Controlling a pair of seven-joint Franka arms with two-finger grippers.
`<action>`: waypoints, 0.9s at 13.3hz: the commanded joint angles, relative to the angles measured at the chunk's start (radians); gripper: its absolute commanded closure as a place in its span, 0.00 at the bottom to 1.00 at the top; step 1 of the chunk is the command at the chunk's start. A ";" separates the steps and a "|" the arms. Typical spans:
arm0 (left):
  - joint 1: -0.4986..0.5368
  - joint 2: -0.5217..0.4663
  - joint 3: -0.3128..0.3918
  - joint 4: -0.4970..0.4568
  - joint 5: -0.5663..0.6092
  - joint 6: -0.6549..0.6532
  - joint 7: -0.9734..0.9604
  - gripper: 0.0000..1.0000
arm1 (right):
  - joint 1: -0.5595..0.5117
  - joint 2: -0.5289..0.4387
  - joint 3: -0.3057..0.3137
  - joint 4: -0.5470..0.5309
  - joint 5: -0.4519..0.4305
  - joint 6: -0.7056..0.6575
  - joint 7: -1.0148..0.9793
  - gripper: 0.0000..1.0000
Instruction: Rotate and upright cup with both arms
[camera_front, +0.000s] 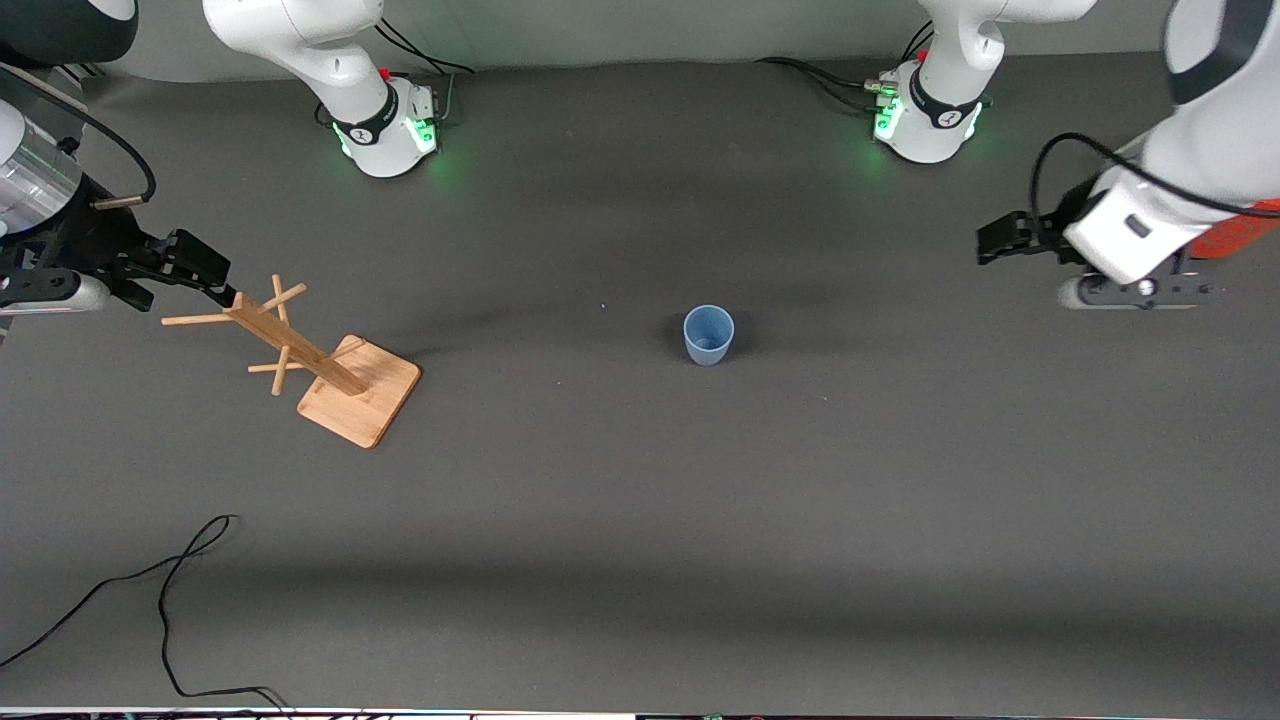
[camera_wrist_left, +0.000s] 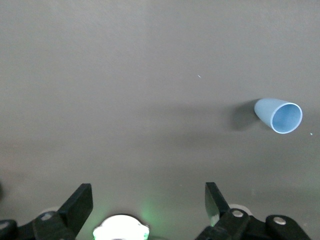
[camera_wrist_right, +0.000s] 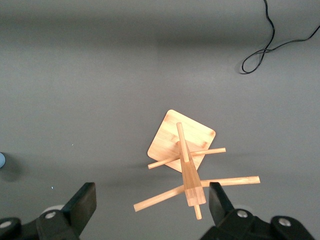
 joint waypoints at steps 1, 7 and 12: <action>0.070 0.022 -0.012 0.072 0.015 -0.026 0.072 0.00 | 0.003 -0.001 0.007 0.019 -0.013 -0.010 -0.003 0.00; 0.168 0.105 -0.075 0.172 0.058 -0.018 0.114 0.00 | 0.003 0.024 0.007 0.051 -0.013 -0.030 0.000 0.00; 0.159 0.098 -0.074 0.166 0.104 -0.013 0.128 0.00 | 0.004 0.021 0.022 0.054 -0.012 -0.041 -0.003 0.00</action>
